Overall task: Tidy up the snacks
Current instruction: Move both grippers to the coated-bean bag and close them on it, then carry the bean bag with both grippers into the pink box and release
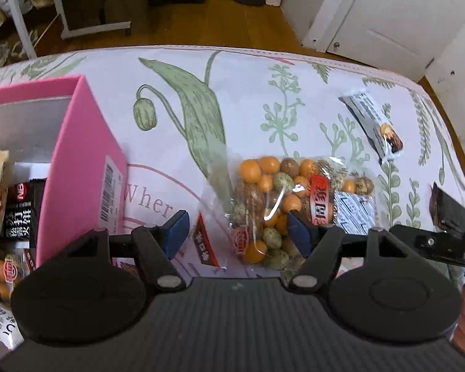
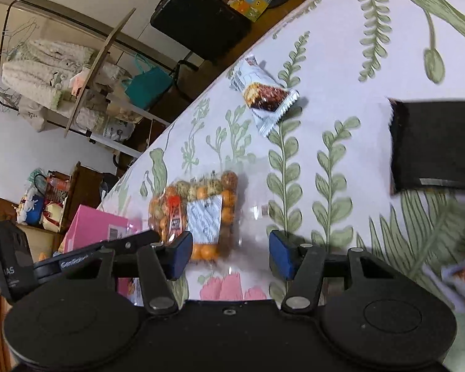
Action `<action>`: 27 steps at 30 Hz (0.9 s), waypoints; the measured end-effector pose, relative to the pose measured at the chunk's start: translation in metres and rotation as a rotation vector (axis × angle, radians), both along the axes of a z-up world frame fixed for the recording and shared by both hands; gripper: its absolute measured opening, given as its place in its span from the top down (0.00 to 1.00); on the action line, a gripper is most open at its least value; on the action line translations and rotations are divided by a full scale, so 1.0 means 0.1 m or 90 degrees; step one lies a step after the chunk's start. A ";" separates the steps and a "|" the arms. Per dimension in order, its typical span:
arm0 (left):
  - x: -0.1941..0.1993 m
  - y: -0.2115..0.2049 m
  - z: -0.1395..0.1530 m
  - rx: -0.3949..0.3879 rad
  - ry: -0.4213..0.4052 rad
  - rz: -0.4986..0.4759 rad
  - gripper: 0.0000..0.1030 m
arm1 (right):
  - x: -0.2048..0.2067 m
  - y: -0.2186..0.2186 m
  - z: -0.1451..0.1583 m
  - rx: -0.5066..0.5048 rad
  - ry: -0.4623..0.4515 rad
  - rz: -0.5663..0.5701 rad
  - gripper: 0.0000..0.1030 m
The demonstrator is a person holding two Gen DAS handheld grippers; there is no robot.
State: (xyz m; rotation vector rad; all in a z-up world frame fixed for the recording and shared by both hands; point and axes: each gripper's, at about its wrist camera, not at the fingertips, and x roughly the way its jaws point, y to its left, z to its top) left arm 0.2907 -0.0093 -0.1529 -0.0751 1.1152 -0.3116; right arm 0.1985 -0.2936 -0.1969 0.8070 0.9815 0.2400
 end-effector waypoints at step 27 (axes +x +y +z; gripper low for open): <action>-0.11 -0.07 -0.04 -0.027 -0.022 -0.034 0.60 | 0.22 0.17 0.00 -0.054 0.000 0.025 0.64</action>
